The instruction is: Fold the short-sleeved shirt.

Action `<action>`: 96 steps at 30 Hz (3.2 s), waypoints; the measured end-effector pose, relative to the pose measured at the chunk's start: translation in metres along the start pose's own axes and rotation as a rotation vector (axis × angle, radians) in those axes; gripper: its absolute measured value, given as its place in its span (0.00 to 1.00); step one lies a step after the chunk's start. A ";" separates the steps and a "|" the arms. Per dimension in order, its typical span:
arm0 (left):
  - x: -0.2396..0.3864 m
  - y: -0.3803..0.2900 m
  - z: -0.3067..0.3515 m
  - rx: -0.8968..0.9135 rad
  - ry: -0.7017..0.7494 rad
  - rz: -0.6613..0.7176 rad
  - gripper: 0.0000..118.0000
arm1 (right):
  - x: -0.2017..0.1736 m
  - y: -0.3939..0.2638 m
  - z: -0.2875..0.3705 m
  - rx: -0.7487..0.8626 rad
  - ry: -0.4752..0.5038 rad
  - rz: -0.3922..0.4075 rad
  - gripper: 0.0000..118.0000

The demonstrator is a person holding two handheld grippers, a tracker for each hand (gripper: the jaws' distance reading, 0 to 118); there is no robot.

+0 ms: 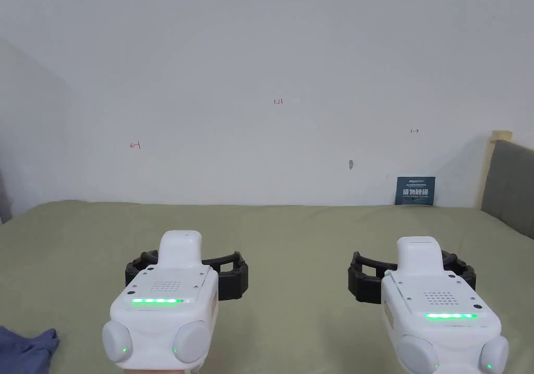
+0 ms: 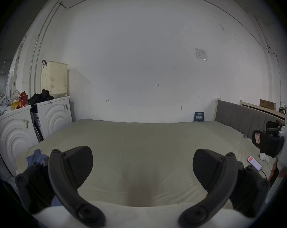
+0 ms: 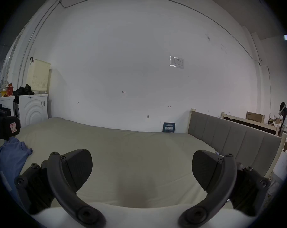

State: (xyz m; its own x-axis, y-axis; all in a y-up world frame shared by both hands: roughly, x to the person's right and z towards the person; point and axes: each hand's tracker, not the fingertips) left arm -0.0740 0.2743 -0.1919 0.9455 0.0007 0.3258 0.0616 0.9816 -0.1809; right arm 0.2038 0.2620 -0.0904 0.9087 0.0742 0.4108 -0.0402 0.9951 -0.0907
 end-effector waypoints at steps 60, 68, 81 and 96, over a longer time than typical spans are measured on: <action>0.000 -0.003 0.003 0.018 -0.013 -0.013 1.00 | -0.002 -0.004 0.002 0.009 -0.019 0.022 1.00; 0.001 -0.005 0.003 0.011 -0.018 -0.019 1.00 | -0.003 -0.006 0.002 0.007 -0.020 0.022 1.00; 0.000 -0.005 0.003 0.019 -0.008 -0.011 1.00 | -0.004 -0.006 0.001 0.008 -0.022 0.020 1.00; -0.002 -0.004 0.004 0.023 -0.010 -0.017 1.00 | -0.006 -0.005 0.002 0.017 -0.019 0.018 1.00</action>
State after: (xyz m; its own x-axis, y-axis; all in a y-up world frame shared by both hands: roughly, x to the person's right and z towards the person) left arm -0.0773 0.2715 -0.1880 0.9411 -0.0144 0.3379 0.0704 0.9856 -0.1540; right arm 0.1975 0.2569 -0.0910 0.8995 0.0936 0.4267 -0.0641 0.9945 -0.0831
